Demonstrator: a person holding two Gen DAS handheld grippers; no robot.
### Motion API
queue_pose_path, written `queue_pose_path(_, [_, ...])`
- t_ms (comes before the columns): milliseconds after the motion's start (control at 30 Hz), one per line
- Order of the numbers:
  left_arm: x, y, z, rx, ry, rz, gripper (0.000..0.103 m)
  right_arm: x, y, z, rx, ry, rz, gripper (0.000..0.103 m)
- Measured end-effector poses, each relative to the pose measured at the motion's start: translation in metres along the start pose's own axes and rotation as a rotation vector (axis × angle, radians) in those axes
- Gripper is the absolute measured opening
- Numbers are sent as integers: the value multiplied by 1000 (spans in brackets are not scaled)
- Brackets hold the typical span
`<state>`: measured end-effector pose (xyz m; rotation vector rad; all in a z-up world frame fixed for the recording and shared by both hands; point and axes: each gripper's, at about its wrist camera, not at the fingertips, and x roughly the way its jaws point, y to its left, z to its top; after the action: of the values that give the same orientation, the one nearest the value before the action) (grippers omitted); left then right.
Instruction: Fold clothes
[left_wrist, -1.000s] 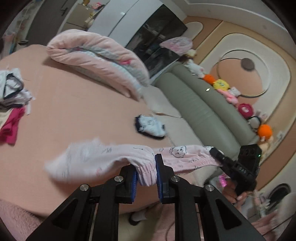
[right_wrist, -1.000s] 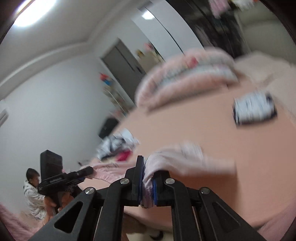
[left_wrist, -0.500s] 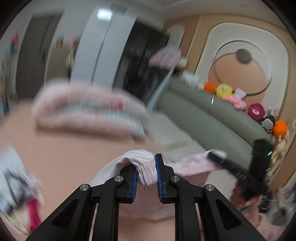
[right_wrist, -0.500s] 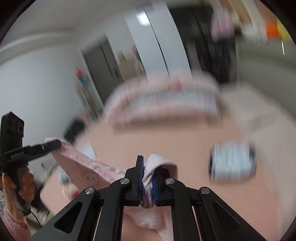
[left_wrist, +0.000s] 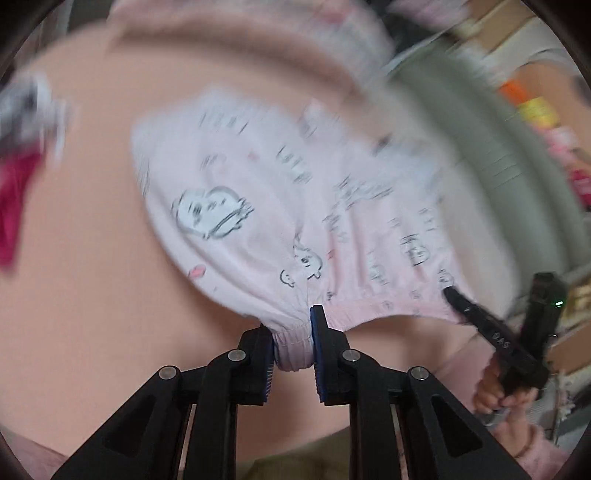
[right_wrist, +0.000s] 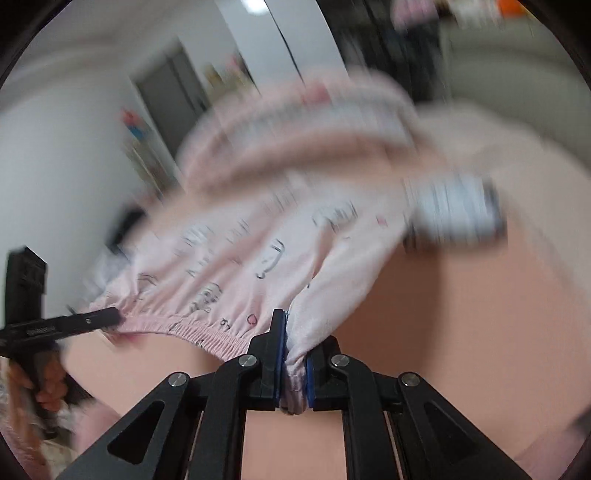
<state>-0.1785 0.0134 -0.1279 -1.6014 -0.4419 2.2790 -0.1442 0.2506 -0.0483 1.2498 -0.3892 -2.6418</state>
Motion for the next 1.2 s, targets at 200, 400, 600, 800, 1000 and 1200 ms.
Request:
queue_pose_path(200, [46, 26, -33, -90, 31, -4, 16, 90, -37, -73, 52, 200, -89, 8])
queue_pose_path(400, [36, 21, -40, -118, 49, -48, 15, 75, -32, -72, 40, 203, -92, 8])
queue_pose_path(600, [10, 1, -53, -49, 70, -58, 15, 28, -15, -80, -34, 175, -54, 8])
queue_pose_path(800, [-14, 4, -83, -75, 75, -86, 15, 1, -15, -100, 29, 207, -11, 8])
queue_pose_path(1000, [24, 20, -102, -142, 232, -41, 24, 38, -14, -128, -10, 399, -74, 9])
queue_pose_path(1200, [-12, 34, -86, -119, 161, -34, 29, -7, -11, -107, -73, 266, -197, 17])
